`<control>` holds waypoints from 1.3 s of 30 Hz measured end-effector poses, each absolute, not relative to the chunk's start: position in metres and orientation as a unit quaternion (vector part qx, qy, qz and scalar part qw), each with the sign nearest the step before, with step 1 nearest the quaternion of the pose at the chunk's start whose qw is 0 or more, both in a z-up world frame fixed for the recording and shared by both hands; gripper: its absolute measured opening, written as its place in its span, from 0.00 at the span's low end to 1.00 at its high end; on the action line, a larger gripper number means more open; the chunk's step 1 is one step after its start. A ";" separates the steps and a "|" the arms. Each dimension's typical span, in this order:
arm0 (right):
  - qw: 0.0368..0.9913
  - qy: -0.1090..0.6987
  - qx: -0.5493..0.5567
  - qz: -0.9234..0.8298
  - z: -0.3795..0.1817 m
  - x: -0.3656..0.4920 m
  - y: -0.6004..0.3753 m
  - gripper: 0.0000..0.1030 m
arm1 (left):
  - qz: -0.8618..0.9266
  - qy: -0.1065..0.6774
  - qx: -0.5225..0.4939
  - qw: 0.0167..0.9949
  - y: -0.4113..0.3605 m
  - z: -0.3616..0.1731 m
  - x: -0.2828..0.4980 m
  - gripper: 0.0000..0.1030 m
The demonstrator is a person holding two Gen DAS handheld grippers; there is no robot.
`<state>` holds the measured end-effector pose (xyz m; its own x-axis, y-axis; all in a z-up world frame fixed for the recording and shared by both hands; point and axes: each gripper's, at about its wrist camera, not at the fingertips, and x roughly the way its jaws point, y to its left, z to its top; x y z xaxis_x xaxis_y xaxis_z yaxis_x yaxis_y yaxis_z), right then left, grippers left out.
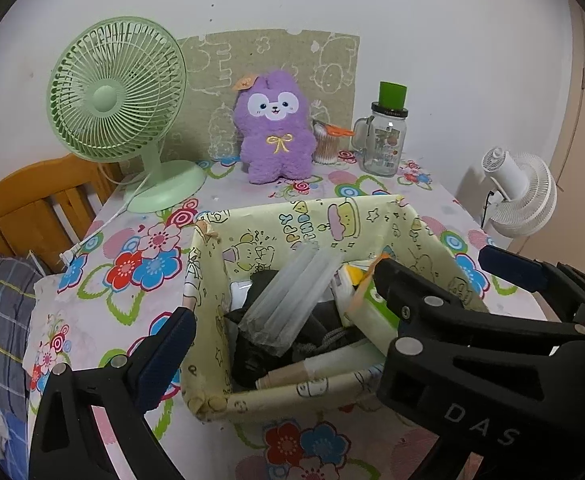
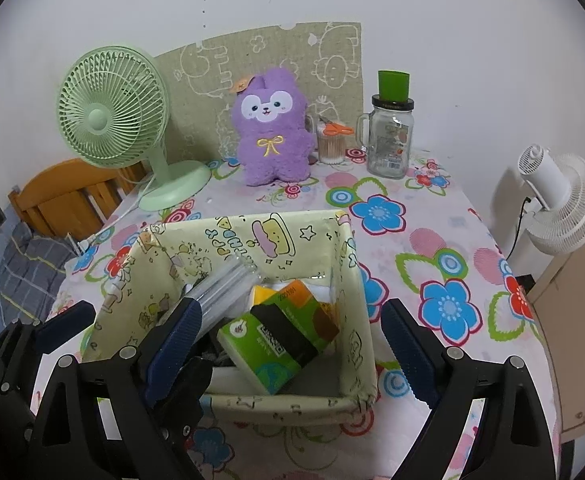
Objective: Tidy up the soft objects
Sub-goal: 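Withdraw both open tools up and away from the basket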
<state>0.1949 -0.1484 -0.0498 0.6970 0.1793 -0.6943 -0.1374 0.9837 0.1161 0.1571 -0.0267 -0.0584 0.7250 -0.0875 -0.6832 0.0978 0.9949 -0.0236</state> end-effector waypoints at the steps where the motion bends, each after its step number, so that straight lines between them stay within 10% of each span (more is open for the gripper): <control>1: 0.921 0.378 0.028 0.086 -0.048 0.192 -0.149 0.90 | -0.051 0.366 0.007 0.929 -0.027 -0.057 0.155 0.99; 39: 0.941 0.327 0.034 0.075 -0.015 0.096 -0.175 0.90 | -0.060 0.327 0.011 0.943 -0.045 -0.028 0.067 1.00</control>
